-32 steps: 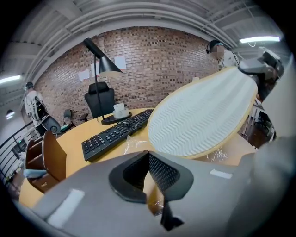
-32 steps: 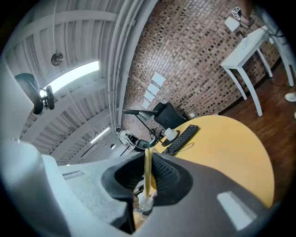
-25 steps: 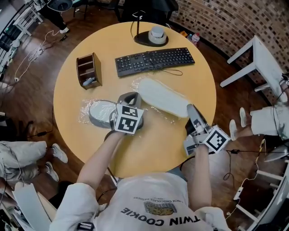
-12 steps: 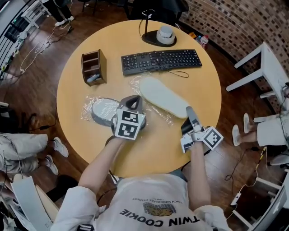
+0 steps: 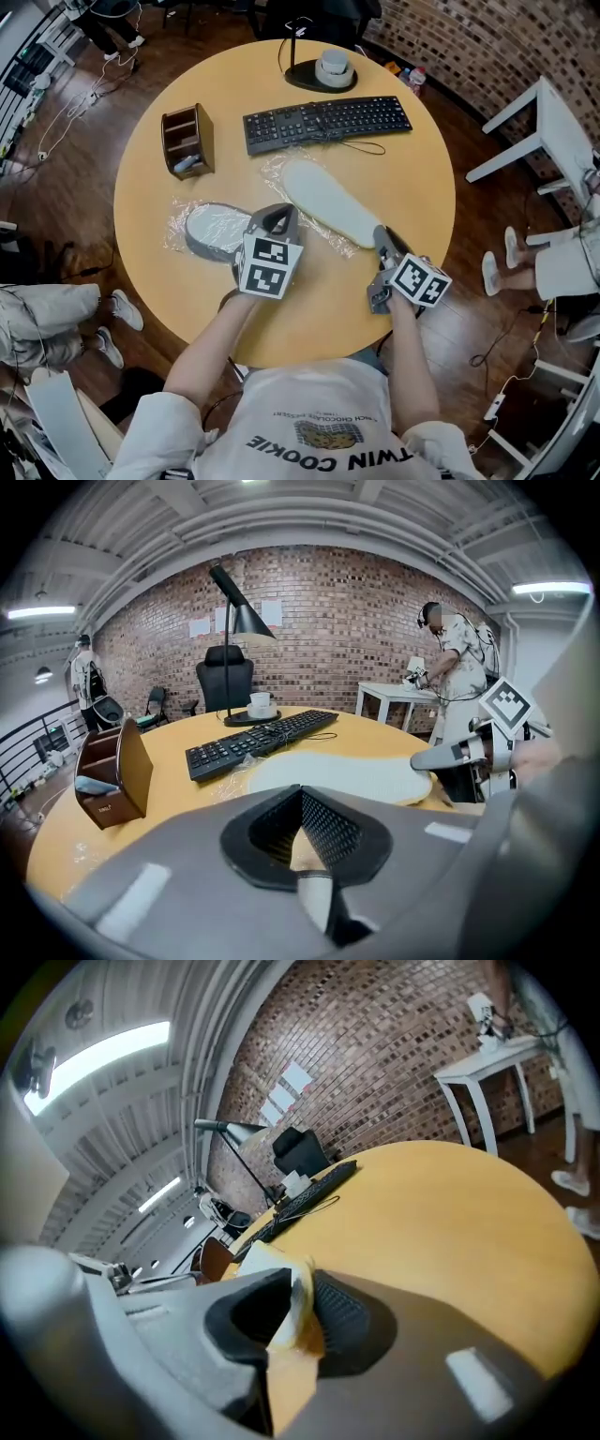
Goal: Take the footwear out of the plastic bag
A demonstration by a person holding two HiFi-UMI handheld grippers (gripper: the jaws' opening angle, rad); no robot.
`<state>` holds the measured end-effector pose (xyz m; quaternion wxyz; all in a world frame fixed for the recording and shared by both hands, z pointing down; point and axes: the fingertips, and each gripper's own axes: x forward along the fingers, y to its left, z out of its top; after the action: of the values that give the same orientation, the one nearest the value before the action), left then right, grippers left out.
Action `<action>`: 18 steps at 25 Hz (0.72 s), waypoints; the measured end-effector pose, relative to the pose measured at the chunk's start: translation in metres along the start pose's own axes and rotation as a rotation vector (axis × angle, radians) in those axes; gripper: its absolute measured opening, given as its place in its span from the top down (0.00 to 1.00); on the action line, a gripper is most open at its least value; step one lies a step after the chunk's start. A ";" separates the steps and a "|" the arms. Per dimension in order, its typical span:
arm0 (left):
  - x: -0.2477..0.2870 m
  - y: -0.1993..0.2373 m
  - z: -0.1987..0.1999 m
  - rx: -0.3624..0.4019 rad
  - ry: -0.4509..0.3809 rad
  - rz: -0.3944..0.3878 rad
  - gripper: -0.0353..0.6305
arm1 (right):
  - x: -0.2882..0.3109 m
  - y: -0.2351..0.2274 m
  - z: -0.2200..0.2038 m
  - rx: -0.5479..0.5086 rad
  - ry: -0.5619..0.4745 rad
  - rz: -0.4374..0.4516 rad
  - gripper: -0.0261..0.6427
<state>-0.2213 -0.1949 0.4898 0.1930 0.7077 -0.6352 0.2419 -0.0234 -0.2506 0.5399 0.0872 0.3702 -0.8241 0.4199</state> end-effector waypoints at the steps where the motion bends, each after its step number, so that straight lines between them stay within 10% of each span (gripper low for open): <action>1: -0.002 -0.002 0.000 0.000 -0.003 -0.003 0.94 | 0.001 -0.002 -0.003 -0.035 0.016 -0.022 0.86; 9: -0.026 -0.015 0.003 -0.022 -0.046 -0.029 0.94 | 0.003 -0.009 -0.023 -0.339 0.129 -0.193 0.83; 18: -0.064 -0.025 -0.005 -0.039 -0.091 -0.064 0.94 | -0.008 -0.010 -0.023 -0.436 0.130 -0.276 0.75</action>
<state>-0.2020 -0.1375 0.4577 0.1853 0.7341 -0.6249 0.1904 -0.0147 -0.2324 0.5565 0.2740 0.4238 -0.8294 0.2397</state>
